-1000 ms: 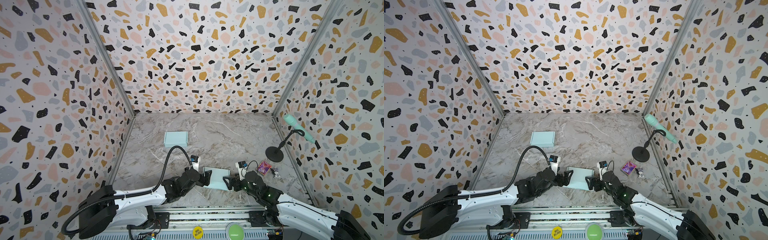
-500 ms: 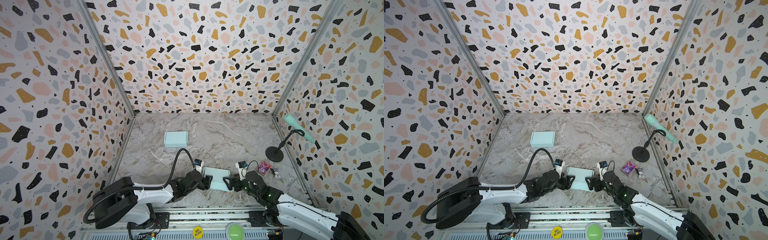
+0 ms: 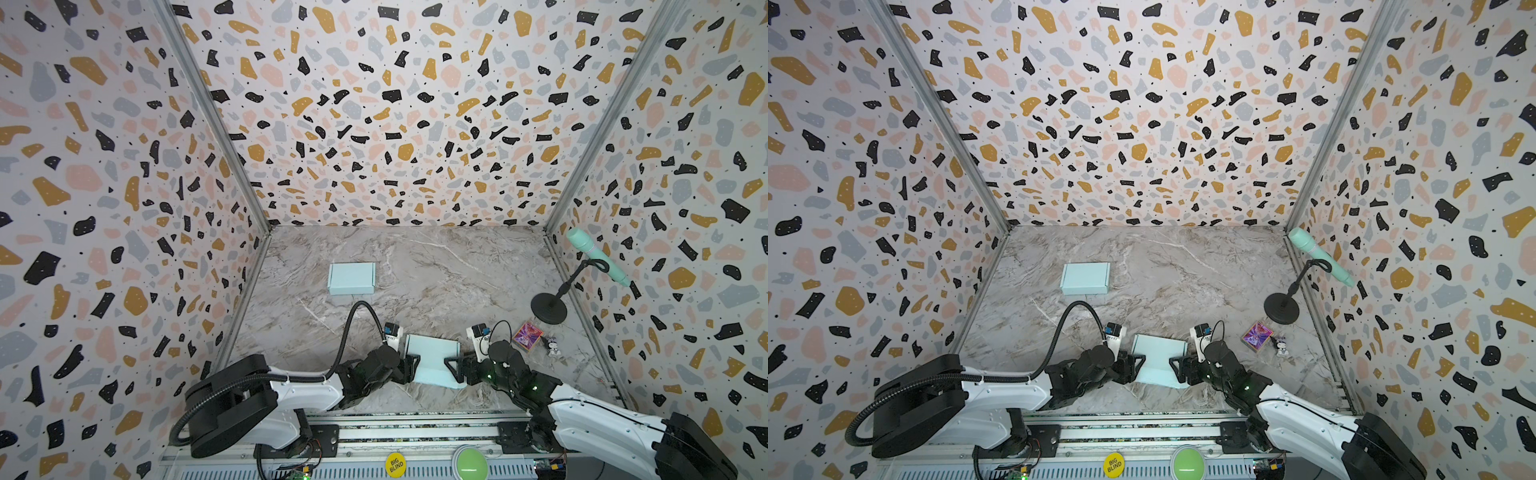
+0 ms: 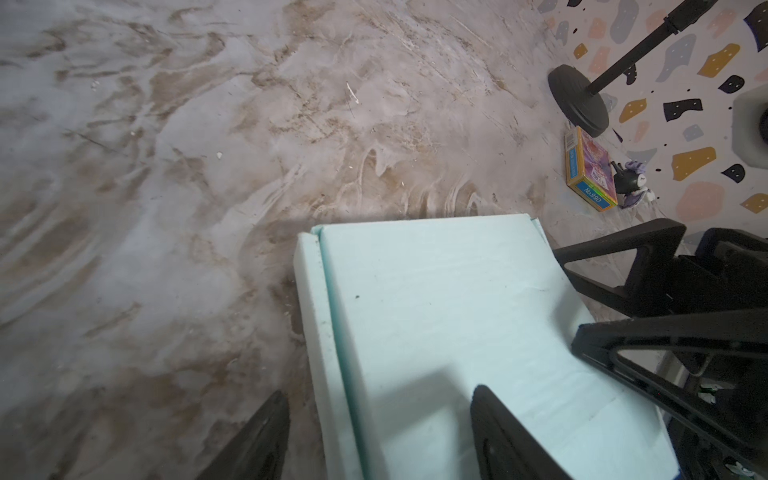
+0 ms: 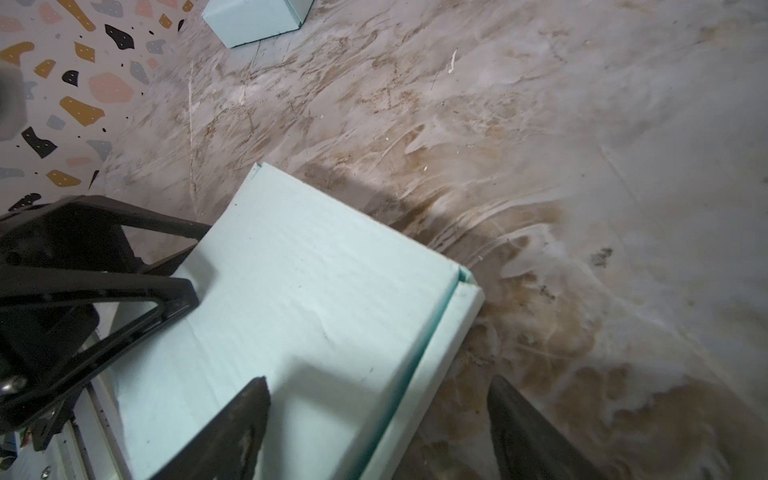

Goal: Fold the paper box

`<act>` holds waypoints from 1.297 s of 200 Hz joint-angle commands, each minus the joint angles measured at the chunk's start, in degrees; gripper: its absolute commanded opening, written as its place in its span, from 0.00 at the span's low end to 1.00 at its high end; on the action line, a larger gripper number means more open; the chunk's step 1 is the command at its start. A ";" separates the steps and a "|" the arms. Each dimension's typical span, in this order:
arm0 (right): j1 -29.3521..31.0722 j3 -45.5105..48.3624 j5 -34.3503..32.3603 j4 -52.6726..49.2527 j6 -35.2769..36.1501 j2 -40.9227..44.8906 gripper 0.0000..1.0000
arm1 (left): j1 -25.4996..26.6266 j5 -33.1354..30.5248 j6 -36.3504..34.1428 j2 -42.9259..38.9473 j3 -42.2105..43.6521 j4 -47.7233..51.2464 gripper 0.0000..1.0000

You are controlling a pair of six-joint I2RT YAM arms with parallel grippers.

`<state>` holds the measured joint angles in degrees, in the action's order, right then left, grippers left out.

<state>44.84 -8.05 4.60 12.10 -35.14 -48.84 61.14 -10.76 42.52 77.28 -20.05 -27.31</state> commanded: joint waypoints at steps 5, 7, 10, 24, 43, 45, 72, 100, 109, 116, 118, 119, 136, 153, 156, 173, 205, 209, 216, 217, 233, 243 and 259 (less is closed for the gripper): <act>-0.19 0.56 -0.12 0.83 -0.03 -0.36 0.82 | -0.24 -0.22 0.10 -0.03 1.64 -0.97 0.67; -0.19 0.53 -0.18 0.82 0.02 -0.37 0.82 | -0.24 -0.22 0.10 0.02 1.70 -0.98 0.67; -0.19 0.58 -0.16 0.82 0.06 -0.36 0.82 | -0.25 -0.16 0.10 0.03 1.76 -1.07 0.67; -0.19 0.58 -0.12 0.87 0.24 -0.68 0.81 | -0.24 0.00 0.10 0.12 1.98 -1.08 0.66; -0.28 0.44 -0.29 1.08 0.57 -1.17 0.79 | -0.24 0.04 -0.07 0.50 1.97 -0.84 0.63; -0.28 0.48 -0.25 1.17 0.65 -1.26 0.79 | -0.24 0.04 -0.07 0.55 2.02 -0.82 0.63; -0.23 0.32 -0.19 2.23 0.94 -2.43 0.73 | -0.24 0.17 0.02 0.77 2.34 -0.98 0.60; -0.32 0.16 0.39 3.77 1.20 -4.12 0.67 | -0.24 0.04 0.02 0.68 2.78 -1.42 0.55; -0.37 0.05 0.48 4.27 1.34 -4.71 0.66 | -0.24 0.04 0.08 0.68 2.91 -1.52 0.53; -0.45 -0.09 0.62 4.63 1.48 -5.18 0.65 | -0.24 -0.04 0.11 0.68 2.92 -1.52 0.51; -0.45 -0.11 0.62 4.67 1.48 -5.25 0.65 | -0.24 -0.11 0.08 0.64 2.98 -1.56 0.51; -0.50 -0.16 0.69 4.73 1.52 -5.32 0.65 | -0.24 -0.12 0.14 0.66 2.99 -1.58 0.51; -0.61 -0.38 0.94 5.73 1.60 -6.32 0.62 | -0.24 -0.21 0.11 0.40 3.01 -1.55 0.48; -0.72 -0.77 1.15 6.72 1.91 -7.41 0.61 | -0.24 -0.22 0.25 0.18 3.06 -1.61 0.46; -0.72 -0.88 1.15 6.90 1.99 -7.54 0.61 | -0.24 -0.20 0.19 0.13 3.10 -1.61 0.46; -0.72 -1.67 1.64 7.95 2.66 -8.93 0.60 | -0.24 -0.55 0.20 -0.13 3.09 -1.61 0.44; -0.72 -4.53 2.28 9.42 4.23 -12.84 0.60 | -0.32 -2.21 0.55 -0.76 3.44 -1.65 0.42; -0.72 -4.84 2.35 9.81 4.35 -13.44 0.60 | -0.38 -2.37 0.54 -0.83 3.46 -1.61 0.42; -0.72 -5.47 2.57 10.57 4.54 -14.54 0.60 | -0.49 -2.65 0.55 -1.05 3.51 -1.61 0.42; -0.72 -5.56 2.59 10.62 4.59 -14.75 0.60 | -0.54 -2.67 0.55 -1.06 3.52 -1.61 0.42; -0.72 -7.39 3.62 12.08 5.12 -17.69 0.60 | -1.23 -2.95 0.63 -1.68 3.83 -1.61 0.41; -0.67 -8.47 4.40 13.07 5.25 -19.49 0.59 | -1.93 -2.86 0.59 -2.29 4.18 -1.52 0.40; -0.72 -9.77 5.83 14.86 5.18 -22.25 0.59 | -3.31 -2.42 0.17 -3.41 4.58 -1.05 0.40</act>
<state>44.21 -14.76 7.64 23.22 -31.16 -68.36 59.61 -12.21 43.00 75.72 -16.78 -28.82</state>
